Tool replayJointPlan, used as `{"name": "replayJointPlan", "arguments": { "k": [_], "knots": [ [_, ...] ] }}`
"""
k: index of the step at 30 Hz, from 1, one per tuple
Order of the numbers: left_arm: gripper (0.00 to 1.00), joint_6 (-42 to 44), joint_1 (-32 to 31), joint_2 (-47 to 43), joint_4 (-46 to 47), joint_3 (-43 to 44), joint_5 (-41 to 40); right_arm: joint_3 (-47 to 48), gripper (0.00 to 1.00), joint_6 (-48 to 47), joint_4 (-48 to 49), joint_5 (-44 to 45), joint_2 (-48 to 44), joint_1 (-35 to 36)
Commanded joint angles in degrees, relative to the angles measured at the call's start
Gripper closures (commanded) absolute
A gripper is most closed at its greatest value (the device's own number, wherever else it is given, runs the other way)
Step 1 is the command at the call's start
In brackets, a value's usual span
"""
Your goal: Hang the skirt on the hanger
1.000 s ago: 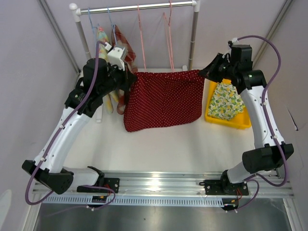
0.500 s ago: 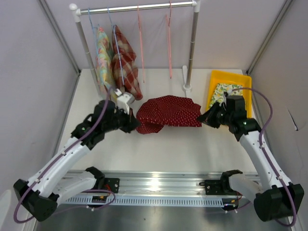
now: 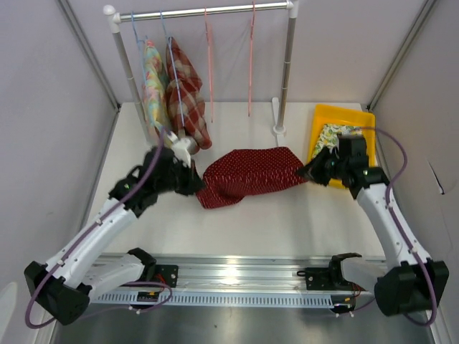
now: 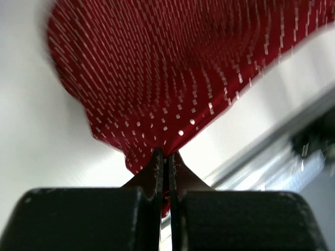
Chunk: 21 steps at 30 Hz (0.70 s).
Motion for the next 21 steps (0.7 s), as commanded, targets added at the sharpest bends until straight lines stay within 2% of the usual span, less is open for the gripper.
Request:
{"name": "replayJointPlan", "arguments": {
  "k": [1, 2, 3, 4, 6, 9, 12, 21],
  "knots": [
    [1.0, 5.6, 8.8, 3.6, -0.3, 17.7, -1.8, 19.7, 1.0, -2.6, 2.1, 0.7, 6.7, -0.2],
    [1.0, 6.8, 11.4, 6.4, -1.5, 20.1, -1.7, 23.4, 1.0, -3.1, 1.6, 0.9, 10.2, -0.2],
    [1.0, 8.3, 12.5, 7.7, -2.2, 27.3, -1.3, 29.8, 1.0, -3.7, 0.4, 0.8, 11.8, -0.3],
    [1.0, 9.1, 13.3, 8.9, -2.7, 29.5, -1.0, 32.9, 1.0, -3.9, -0.5, 0.6, 13.4, -0.4],
    [1.0, 11.3, 14.7, 11.6, -3.5, 36.8, -0.9, 37.6, 1.0, -4.4, -1.3, -0.6, 16.5, -0.1],
    [1.0, 12.8, 15.5, 13.4, -4.6, 42.1, 1.0, 42.6, 1.0, -4.6, -2.6, -1.0, 17.8, 0.1],
    [1.0, 14.0, 15.5, 13.2, -6.5, 43.5, 4.0, 43.1, 1.0, -4.9, -3.3, -0.9, 16.0, 0.1],
    [1.0, 15.6, 15.5, 3.7, -10.9, 39.9, 10.5, 40.6, 1.0, -4.6, -5.6, 0.2, 7.4, 1.2]
  ]
}}
